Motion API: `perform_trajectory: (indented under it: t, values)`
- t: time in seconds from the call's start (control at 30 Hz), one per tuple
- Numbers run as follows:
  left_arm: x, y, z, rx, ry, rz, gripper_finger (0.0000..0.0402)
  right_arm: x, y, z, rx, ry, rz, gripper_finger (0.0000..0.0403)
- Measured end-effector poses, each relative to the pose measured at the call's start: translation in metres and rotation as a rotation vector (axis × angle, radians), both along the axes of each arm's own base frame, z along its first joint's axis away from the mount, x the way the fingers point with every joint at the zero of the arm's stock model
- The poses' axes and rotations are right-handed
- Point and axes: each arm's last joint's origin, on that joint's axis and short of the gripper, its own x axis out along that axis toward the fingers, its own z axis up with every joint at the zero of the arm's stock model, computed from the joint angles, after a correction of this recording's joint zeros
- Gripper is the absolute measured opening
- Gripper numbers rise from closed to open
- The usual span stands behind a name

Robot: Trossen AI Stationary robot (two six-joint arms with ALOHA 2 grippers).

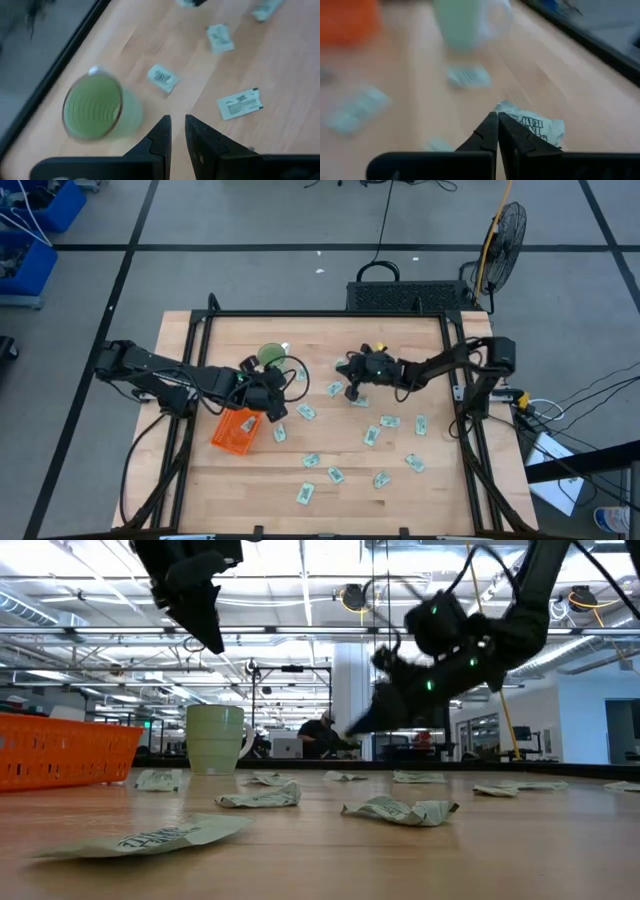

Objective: Pick and place Stevia / Truvia into bins
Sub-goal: Put the stevia packet into the orange bin

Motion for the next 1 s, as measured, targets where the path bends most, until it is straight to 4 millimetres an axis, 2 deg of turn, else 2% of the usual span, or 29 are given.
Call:
perform_trajectory:
  t: [0.1,0.2,0.37,0.53,0.77,1.0]
  values:
    - [0.005,-0.002,-0.008,0.049,0.022,-0.14,0.006,-0.001,0.003,0.016,0.1,-0.09,0.088,0.0001]
    - [0.013,-0.003,-0.015,0.068,-0.047,-0.227,0.0061,-0.002,0.009,0.03,0.208,-0.15,0.21,0.0001]
    - [0.021,-0.004,-0.028,0.132,-0.14,-0.377,0.0064,-0.003,0.014,0.038,0.361,-0.191,0.361,0.0001]
    - [0.028,-0.006,-0.029,0.144,-0.195,-0.467,0.0107,-0.004,0.018,0.039,0.464,-0.189,0.419,0.0001]
    - [0.043,-0.005,-0.031,0.206,-0.249,-0.564,0.0184,-0.001,0.026,0.044,0.492,-0.236,0.442,0.0001]
    - [0.068,0.001,-0.053,0.242,-0.293,-0.597,0.0204,0.002,0.038,0.05,0.486,-0.279,0.494,0.0001]
